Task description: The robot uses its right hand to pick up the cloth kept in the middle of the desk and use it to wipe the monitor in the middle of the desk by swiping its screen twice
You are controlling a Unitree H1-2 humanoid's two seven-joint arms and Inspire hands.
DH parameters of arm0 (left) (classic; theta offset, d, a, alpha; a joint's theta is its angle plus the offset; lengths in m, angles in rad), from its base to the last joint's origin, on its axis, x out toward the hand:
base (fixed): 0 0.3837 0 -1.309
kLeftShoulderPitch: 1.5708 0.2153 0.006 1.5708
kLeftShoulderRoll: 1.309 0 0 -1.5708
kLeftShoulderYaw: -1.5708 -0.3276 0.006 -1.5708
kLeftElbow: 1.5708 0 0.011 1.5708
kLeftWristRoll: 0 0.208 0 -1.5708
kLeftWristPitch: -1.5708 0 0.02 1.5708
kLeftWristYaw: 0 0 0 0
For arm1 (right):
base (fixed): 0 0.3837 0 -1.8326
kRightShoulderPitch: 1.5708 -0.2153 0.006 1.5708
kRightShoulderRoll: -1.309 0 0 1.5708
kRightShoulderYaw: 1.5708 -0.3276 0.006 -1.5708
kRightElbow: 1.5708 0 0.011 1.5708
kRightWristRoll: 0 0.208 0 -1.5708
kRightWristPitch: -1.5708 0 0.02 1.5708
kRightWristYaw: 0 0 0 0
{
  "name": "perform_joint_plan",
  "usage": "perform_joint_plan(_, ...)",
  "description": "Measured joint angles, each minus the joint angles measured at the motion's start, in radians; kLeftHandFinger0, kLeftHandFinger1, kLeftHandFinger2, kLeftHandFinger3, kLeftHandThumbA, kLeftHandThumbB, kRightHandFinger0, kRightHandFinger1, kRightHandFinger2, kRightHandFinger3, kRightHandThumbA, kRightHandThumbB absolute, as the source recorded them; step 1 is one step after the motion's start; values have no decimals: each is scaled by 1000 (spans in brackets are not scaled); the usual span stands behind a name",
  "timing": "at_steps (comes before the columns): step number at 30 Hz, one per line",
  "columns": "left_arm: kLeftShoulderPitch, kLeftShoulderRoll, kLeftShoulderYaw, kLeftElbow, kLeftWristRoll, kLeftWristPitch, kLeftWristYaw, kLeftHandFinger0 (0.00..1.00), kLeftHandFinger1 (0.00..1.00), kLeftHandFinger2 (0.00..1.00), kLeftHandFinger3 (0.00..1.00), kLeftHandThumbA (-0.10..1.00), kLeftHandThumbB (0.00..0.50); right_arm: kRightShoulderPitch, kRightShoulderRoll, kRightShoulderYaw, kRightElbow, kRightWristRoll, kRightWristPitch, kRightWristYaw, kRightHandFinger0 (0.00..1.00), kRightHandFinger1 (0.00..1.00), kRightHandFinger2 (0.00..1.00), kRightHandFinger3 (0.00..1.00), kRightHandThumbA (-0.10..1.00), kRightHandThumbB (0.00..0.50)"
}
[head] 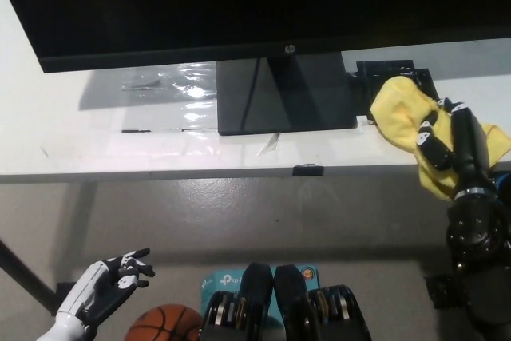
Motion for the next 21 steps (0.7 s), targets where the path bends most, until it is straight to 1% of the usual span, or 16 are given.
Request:
perform_joint_plan(2,0,0,0,0,0,0,0,765,793,869,1000,362,43,-1,14,-22,-2,13,-3,-10,0,74,365,270,-100,192)
perform_joint_plan(3,0,0,0,-1,0,0,0,768,792,869,1000,361,35,-2,27,-40,-2,22,-7,-20,0,7,288,217,-100,211)
perform_joint_plan(4,0,0,0,-2,0,0,0,768,791,868,1000,358,35,-4,37,-52,-2,28,-11,-27,0,0,227,185,-100,222)
perform_joint_plan(5,0,0,0,-3,0,0,0,773,795,871,1000,357,44,-7,47,-64,-2,34,-14,-37,0,0,146,148,-100,210)
perform_joint_plan(6,0,0,0,-5,0,0,0,775,792,864,1000,352,49,-12,59,-79,-7,47,-16,-42,0,0,118,126,-100,221)
perform_joint_plan(7,0,0,0,-5,0,0,0,778,792,865,1000,345,42,-16,69,-92,-14,55,-16,-44,0,0,144,131,-100,221)
perform_joint_plan(8,1,0,0,-6,-1,0,0,782,791,868,1000,337,40,-23,83,-111,-31,71,-13,-47,0,0,203,150,-100,220)
perform_joint_plan(9,1,-1,0,-6,-1,0,0,781,789,869,1000,343,44,-30,93,-124,-44,84,-9,-48,0,0,230,174,-100,233)
perform_joint_plan(10,2,-2,0,-6,-1,0,0,774,782,871,1000,349,43,-42,106,-145,-69,102,1,-48,0,0,273,205,-100,229)
perform_joint_plan(12,4,-4,0,-6,-1,0,0,773,783,876,1000,353,46,-67,122,-170,-111,132,18,-46,0,0,273,210,-100,238)
perform_joint_plan(14,6,-4,0,-6,-1,0,0,768,792,887,1000,363,47,-96,135,-195,-154,165,44,-44,0,0,211,199,-100,224)
perform_joint_plan(15,7,-4,0,-6,-1,-1,0,769,795,891,1000,366,46,-111,142,-212,-173,186,54,-41,0,0,209,203,-100,220)
perform_joint_plan(16,9,-4,0,-6,-1,-2,0,761,792,885,1000,353,43,-126,149,-224,-186,202,62,-39,0,0,197,216,-100,203)
perform_joint_plan(17,10,-4,0,-6,-1,-2,0,760,790,884,1000,357,45,-141,153,-242,-205,222,74,-37,0,0,193,221,-100,201)
perform_joint_plan(19,12,-4,0,-6,-1,-3,0,761,793,882,1000,360,40,-163,159,-264,-227,258,86,-36,0,0,135,219,-100,202)
perform_joint_plan(21,15,-4,0,-6,-1,-3,0,763,792,879,1000,365,43,-179,165,-290,-251,293,91,-36,0,0,143,208,-100,207)
